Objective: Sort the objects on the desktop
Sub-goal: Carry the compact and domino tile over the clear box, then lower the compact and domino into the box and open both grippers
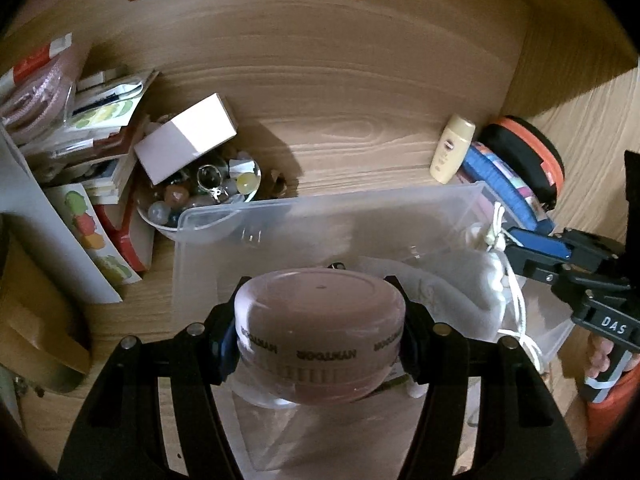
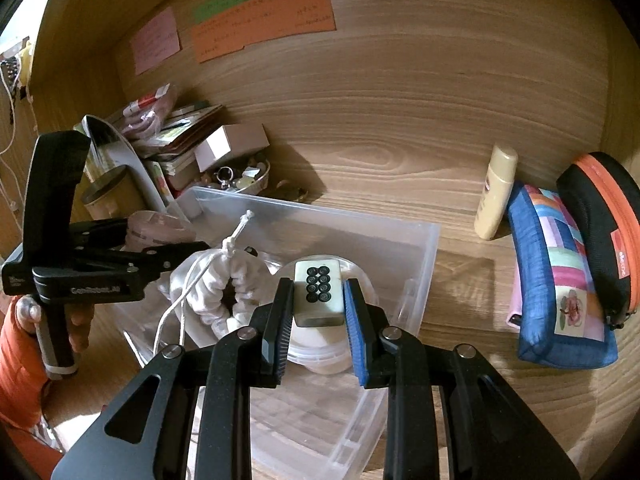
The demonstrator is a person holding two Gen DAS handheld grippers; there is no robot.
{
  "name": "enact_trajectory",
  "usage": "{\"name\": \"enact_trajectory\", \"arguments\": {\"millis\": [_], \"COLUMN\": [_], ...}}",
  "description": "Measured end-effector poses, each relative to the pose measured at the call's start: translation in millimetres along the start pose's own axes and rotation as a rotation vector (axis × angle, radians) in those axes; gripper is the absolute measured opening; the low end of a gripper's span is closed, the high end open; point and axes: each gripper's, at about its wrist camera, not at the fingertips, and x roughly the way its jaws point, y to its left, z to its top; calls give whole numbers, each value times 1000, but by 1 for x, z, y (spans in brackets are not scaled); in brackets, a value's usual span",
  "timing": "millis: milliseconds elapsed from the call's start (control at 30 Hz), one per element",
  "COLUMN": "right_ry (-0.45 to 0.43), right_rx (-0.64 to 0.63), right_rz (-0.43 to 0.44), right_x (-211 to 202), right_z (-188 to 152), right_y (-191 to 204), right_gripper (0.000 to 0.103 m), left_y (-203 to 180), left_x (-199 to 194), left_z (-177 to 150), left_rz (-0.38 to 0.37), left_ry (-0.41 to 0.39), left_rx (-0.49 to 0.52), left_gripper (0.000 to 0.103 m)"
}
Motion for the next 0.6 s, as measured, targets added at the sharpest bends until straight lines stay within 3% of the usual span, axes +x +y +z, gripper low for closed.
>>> {"name": "enact_trajectory", "arguments": {"millis": [400, 600], "right_ry": [-10, -20], "right_rx": [12, 14], "right_rz": [8, 1], "right_x": [0, -2], "right_z": [-1, -1], "right_y": [-2, -2], "right_gripper": [23, 27], "left_y": [1, -1], "left_x": [1, -6], "left_z": [3, 6], "left_rz": [22, 39], "left_ry": [-8, -27], "left_rx": [-2, 10], "left_gripper": [64, 74]}}
